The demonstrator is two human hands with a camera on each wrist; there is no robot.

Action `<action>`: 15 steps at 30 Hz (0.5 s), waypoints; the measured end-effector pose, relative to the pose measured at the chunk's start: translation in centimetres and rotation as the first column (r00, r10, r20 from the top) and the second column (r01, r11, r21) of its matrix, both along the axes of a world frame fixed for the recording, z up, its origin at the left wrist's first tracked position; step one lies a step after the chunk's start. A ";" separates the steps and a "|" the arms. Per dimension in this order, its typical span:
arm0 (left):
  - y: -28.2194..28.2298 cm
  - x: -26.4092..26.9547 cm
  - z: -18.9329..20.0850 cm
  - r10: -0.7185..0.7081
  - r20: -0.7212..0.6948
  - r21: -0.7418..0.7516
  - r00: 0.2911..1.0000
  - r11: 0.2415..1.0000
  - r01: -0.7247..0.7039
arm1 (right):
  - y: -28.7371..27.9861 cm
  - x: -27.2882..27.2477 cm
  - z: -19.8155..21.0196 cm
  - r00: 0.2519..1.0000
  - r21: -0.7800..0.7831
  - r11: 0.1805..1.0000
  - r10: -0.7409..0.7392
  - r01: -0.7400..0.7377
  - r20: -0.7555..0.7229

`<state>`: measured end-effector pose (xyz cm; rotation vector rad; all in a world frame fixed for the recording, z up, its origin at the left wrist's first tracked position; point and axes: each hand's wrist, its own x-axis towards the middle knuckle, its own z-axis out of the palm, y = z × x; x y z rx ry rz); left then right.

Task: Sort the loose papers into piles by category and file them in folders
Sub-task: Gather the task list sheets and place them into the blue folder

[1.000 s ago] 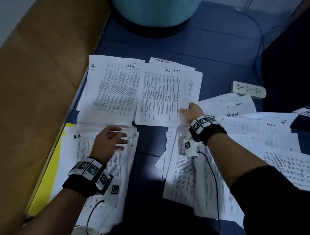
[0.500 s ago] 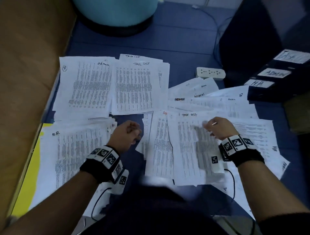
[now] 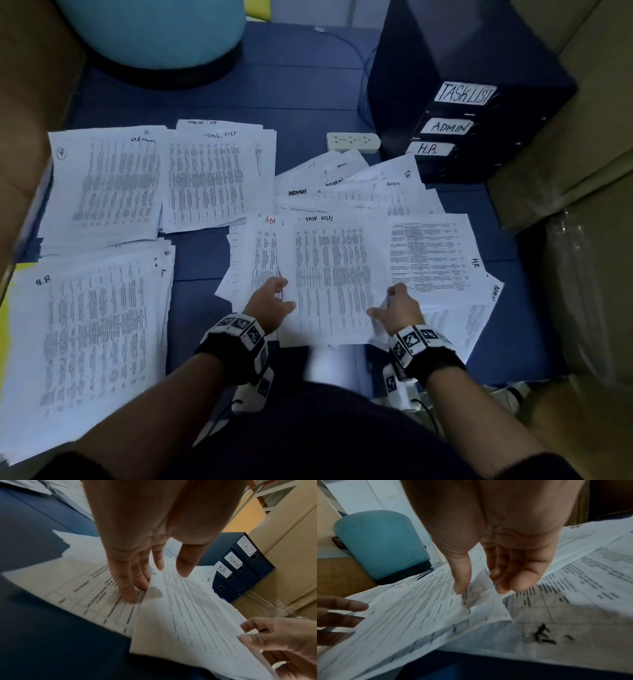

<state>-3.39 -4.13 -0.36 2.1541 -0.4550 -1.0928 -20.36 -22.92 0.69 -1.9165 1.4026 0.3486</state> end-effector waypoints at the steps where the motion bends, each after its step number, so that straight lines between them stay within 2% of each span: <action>1: -0.1 -0.4 -0.1 0.015 0.010 -0.002 1.000 1.000 -0.015 | 0.1 -0.1 0.0 1.000 0.010 1.000 -0.012 0.012 0.025; 5: -0.4 -0.8 0.3 0.108 -0.033 -0.025 0.994 0.994 -0.109 | 0.0 -0.4 -0.4 0.998 -0.027 0.998 0.049 -0.048 0.049; 9: -0.2 -1.0 0.4 0.161 -0.023 0.006 0.987 0.987 -0.161 | -0.8 -0.7 -0.4 0.985 -0.006 0.999 0.037 -0.037 0.166; 12: 0.2 -1.2 0.3 0.232 -0.068 -0.013 0.970 0.972 -0.233 | -1.1 -1.3 0.0 0.961 0.096 0.995 -0.032 0.006 0.274; 15: 0.3 -1.2 0.6 0.271 -0.049 -0.061 0.961 0.960 -0.274 | -0.9 -1.7 0.7 0.905 0.193 0.980 -0.128 0.052 0.406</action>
